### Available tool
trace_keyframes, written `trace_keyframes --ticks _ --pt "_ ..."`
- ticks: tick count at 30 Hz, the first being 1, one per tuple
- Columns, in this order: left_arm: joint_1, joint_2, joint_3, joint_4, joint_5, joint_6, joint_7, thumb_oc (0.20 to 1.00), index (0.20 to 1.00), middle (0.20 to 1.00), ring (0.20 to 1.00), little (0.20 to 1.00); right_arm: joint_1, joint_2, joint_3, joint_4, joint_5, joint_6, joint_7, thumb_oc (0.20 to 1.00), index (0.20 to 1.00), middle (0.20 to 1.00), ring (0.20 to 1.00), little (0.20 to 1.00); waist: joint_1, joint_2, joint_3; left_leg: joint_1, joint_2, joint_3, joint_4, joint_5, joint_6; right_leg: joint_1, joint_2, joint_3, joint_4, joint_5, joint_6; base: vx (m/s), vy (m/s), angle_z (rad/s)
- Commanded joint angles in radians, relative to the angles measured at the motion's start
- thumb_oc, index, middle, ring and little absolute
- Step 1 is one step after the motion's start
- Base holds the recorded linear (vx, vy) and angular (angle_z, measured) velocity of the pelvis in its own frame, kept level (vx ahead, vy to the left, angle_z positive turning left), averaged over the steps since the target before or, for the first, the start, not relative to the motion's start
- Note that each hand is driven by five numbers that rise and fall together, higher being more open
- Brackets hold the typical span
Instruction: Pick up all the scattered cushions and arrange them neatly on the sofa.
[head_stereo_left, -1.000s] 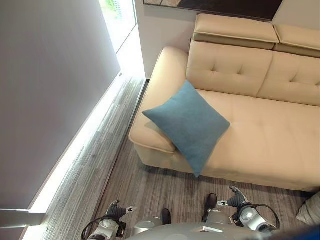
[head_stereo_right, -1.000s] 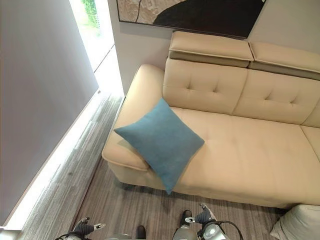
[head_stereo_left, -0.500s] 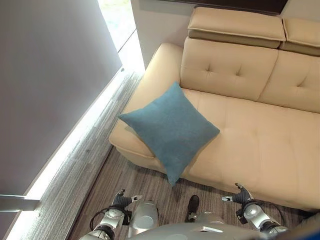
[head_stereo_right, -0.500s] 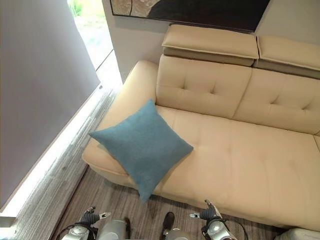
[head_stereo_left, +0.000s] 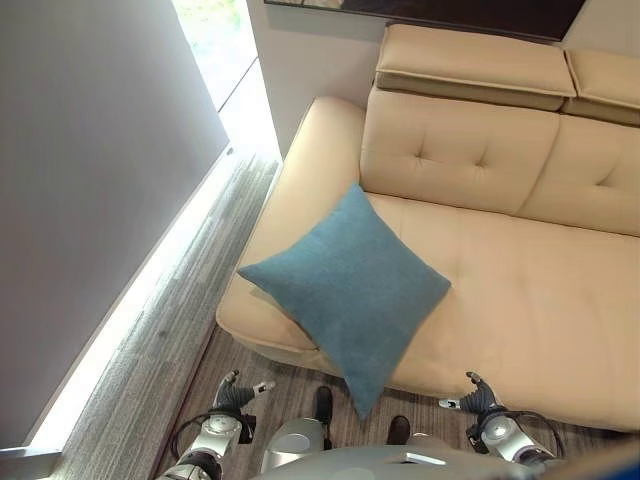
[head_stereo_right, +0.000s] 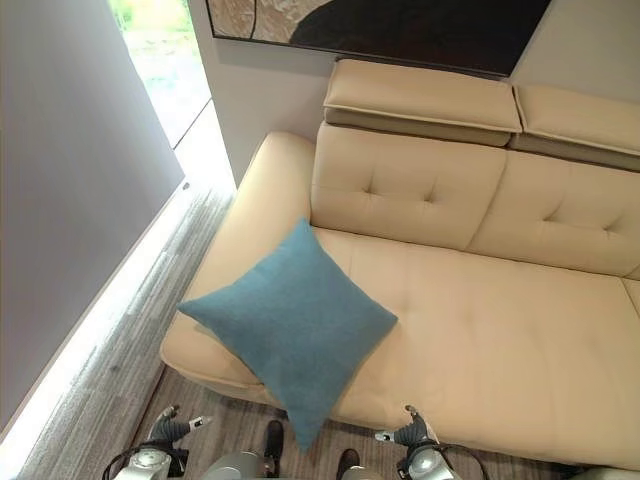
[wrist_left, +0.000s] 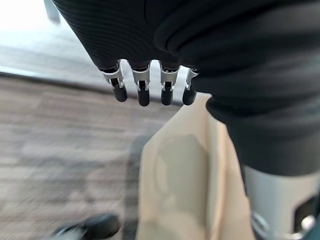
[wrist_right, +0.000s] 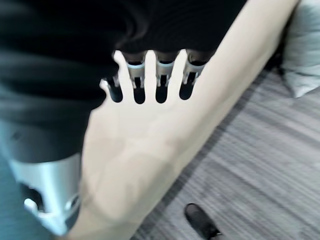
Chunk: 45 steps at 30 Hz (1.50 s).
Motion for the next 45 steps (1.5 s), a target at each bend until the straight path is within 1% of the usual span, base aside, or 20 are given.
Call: trace_keyframes --ticks 1,2,3,4,5,6,8,9,10,11,14,19,26,27,28,33,35,37,41,45 --pt "-0.003 0.010 0.033 -0.034 0.017 -0.035 0.059 1.000 1.000 1.000 1.000 1.000 -0.040 -0.029 0.007 -0.023 0.019 -0.017 -0.023 1.000 1.000 1.000 1.000 1.000 0.020 -0.020 -0.021 -0.031 0.020 -0.027 0.094 -0.123 -0.029 -0.020 -0.029 0.038 0.041 0.001 0.068 0.06 0.061 -0.18" --pt "-0.002 0.023 0.043 -0.063 0.014 -0.038 0.064 1.000 1.000 1.000 1.000 1.000 -0.041 -0.032 0.004 -0.045 0.022 -0.019 -0.023 1.000 1.000 1.000 1.000 1.000 0.019 -0.019 -0.022 -0.027 0.019 -0.023 0.088 -0.123 -0.028 -0.022 -0.031 0.037 0.041 0.004 0.071 0.08 0.032 -0.13" --pt "-0.008 0.046 0.040 -0.078 0.010 -0.037 0.071 1.000 1.000 1.000 1.000 1.000 -0.121 -0.045 0.008 -0.084 0.040 0.031 -0.029 1.000 1.000 1.000 1.000 1.000 0.030 -0.022 -0.025 -0.020 0.019 -0.026 0.086 -0.126 -0.030 -0.015 -0.033 0.031 0.038 0.002 0.072 0.05 0.015 -0.08" --pt "-0.008 0.047 0.040 -0.078 0.010 -0.037 0.071 1.000 1.000 1.000 1.000 1.000 -0.121 -0.045 0.008 -0.084 0.040 0.032 -0.028 1.000 1.000 1.000 1.000 1.000 0.029 -0.022 -0.027 -0.023 0.019 -0.027 0.086 -0.124 -0.029 -0.018 -0.033 0.031 0.037 0.004 0.072 0.04 -0.003 -0.09" --pt "-0.003 0.067 0.069 -0.124 0.006 -0.034 0.075 1.000 1.000 1.000 1.000 1.000 -0.084 -0.077 -0.008 -0.234 0.033 0.015 -0.001 1.000 1.000 1.000 1.000 1.000 0.023 -0.024 -0.029 -0.022 0.020 -0.021 0.078 -0.123 -0.028 -0.023 -0.034 0.032 0.039 0.005 0.075 0.01 0.000 -0.05" --pt "0.012 0.094 0.098 -0.190 -0.001 -0.034 0.074 1.000 1.000 1.000 1.000 1.000 -0.042 -0.108 -0.018 -0.270 0.034 -0.003 0.013 1.000 1.000 1.000 1.000 1.000 0.018 -0.027 -0.028 -0.017 0.020 -0.015 0.071 -0.121 -0.027 -0.024 -0.036 0.035 0.036 0.010 0.077 0.00 0.000 0.00" --pt "0.061 0.143 0.136 -0.311 0.052 -0.024 0.067 1.000 1.000 1.000 1.000 1.000 -0.006 -0.113 -0.025 -0.221 0.031 -0.007 0.030 1.000 1.000 1.000 1.000 1.000 0.018 -0.023 -0.023 -0.009 0.018 -0.006 0.059 -0.121 -0.024 -0.024 -0.040 0.032 0.028 0.016 0.082 0.02 -0.005 0.01" --pt "0.061 0.143 0.136 -0.311 0.052 -0.024 0.067 1.000 1.000 1.000 1.000 1.000 -0.006 -0.113 -0.025 -0.221 0.031 -0.007 0.030 1.000 1.000 1.000 1.000 1.000 0.018 -0.023 -0.023 -0.009 0.018 -0.006 0.058 -0.121 -0.024 -0.024 -0.040 0.031 0.028 0.016 0.082 0.04 0.005 -0.24" --pt "0.072 0.162 0.145 -0.348 0.090 -0.015 0.073 1.000 1.000 1.000 1.000 1.000 -0.006 -0.111 -0.030 -0.193 0.029 -0.006 0.030 1.000 1.000 1.000 1.000 1.000 0.020 -0.017 -0.023 -0.003 0.017 -0.004 0.053 -0.121 -0.025 -0.020 -0.042 0.028 0.023 0.017 0.085 0.06 0.015 -0.25" --pt "0.096 0.194 0.169 -0.447 0.142 -0.012 0.078 1.000 1.000 1.000 1.000 1.000 -0.009 -0.112 -0.043 -0.163 0.027 -0.004 0.030 1.000 1.000 1.000 1.000 1.000 0.025 -0.007 -0.025 0.006 0.015 -0.006 0.041 -0.120 -0.027 -0.013 -0.045 0.023 0.016 0.018 0.088 0.08 0.016 -0.15" --pt "0.105 0.234 0.209 -0.572 0.178 -0.015 0.085 1.000 1.000 1.000 1.000 1.000 -0.012 -0.112 -0.058 -0.125 0.025 0.006 0.036 1.000 1.000 1.000 1.000 1.000 0.030 0.007 -0.027 0.021 0.013 -0.006 0.023 -0.118 -0.032 -0.001 -0.047 0.014 0.003 0.019 0.091 0.06 0.005 -0.06" --pt "0.046 0.281 0.226 -0.679 0.211 -0.015 0.101 1.000 1.000 1.000 1.000 1.000 -0.016 -0.118 -0.077 -0.113 0.040 0.015 0.042 1.000 1.000 1.000 1.000 1.000 0.018 0.032 -0.026 0.034 0.008 -0.003 0.000 -0.116 -0.037 0.008 -0.050 0.004 -0.016 0.022 0.096 0.05 0.016 0.02" --pt "-0.111 0.300 0.158 -0.638 0.169 -0.012 0.118 1.000 1.000 1.000 1.000 1.000 -0.035 -0.109 -0.113 -0.178 0.150 0.003 0.026 1.000 1.000 1.000 1.000 1.000 -0.028 0.062 -0.014 0.026 0.005 0.007 -0.004 -0.118 -0.036 -0.013 -0.052 0.018 -0.023 0.029 0.097 0.01 0.037 -0.01" --pt "-0.113 0.300 0.157 -0.636 0.169 -0.013 0.118 1.000 1.000 1.000 1.000 1.000 -0.036 -0.109 -0.114 -0.178 0.150 0.004 0.026 1.000 1.000 1.000 1.000 1.000 -0.027 0.063 -0.013 0.026 0.005 0.007 -0.004 -0.118 -0.036 -0.014 -0.052 0.019 -0.022 0.029 0.097 -0.03 0.063 -0.08" --pt "-0.156 0.297 0.132 -0.613 0.151 -0.010 0.124 1.000 1.000 1.000 1.000 1.000 -0.051 -0.101 -0.117 -0.198 0.179 -0.003 0.015 1.000 1.000 1.000 1.000 1.000 -0.043 0.069 -0.001 0.018 0.003 0.014 -0.003 -0.119 -0.034 -0.031 -0.053 0.027 -0.019 0.032 0.098 -0.05 0.052 -0.08" --pt "-0.253 0.293 0.082 -0.552 0.106 -0.012 0.133 1.000 1.000 1.000 1.000 1.000 -0.091 -0.080 -0.118 -0.252 0.239 -0.015 -0.010 1.000 1.000 1.000 1.000 1.000 -0.065 0.077 0.031 -0.029 0.005 0.030 0.008 -0.114 -0.029 -0.093 -0.055 0.052 -0.004 0.042 0.098 -0.08 0.048 -0.20" --pt "-0.309 0.304 0.052 -0.525 0.099 -0.010 0.134 1.000 1.000 1.000 1.000 1.000 -0.110 -0.063 -0.110 -0.269 0.264 -0.021 -0.015 1.000 1.000 1.000 1.000 1.000 -0.075 0.075 0.048 -0.067 0.007 0.037 0.022 -0.111 -0.027 -0.133 -0.058 0.063 0.007 0.049 0.097 -0.16 0.056 -0.20" --pt "-0.430 0.328 -0.010 -0.454 0.085 -0.009 0.136 1.000 1.000 1.000 1.000 1.000 -0.151 -0.042 -0.085 -0.306 0.293 -0.034 -0.023 1.000 1.000 1.000 1.000 1.000 -0.092 0.066 0.078 -0.135 0.008 0.043 0.048 -0.105 -0.025 -0.204 -0.061 0.084 0.027 0.066 0.094 -0.22 0.063 -0.17" --pt "-0.610 0.381 -0.100 -0.334 0.070 -0.005 0.123 1.000 1.000 1.000 1.000 1.000 -0.212 -0.019 -0.022 -0.323 0.305 -0.043 -0.023 1.000 1.000 1.000 1.000 1.000 -0.110 0.044 0.110 -0.237 0.011 0.065 0.095 -0.098 -0.024 -0.302 -0.068 0.111 0.048 0.100 0.095 -0.15 0.055 -0.08" --pt "-0.701 0.373 -0.123 -0.253 -0.015 -0.018 0.093 1.000 1.000 1.000 1.000 1.000 -0.234 -0.003 0.019 -0.323 0.318 -0.043 -0.008 1.000 1.000 1.000 1.000 1.000 -0.119 0.027 0.133 -0.280 0.011 0.077 0.118 -0.096 -0.023 -0.343 -0.077 0.122 0.055 0.118 0.096 -0.06 0.035 -0.31"
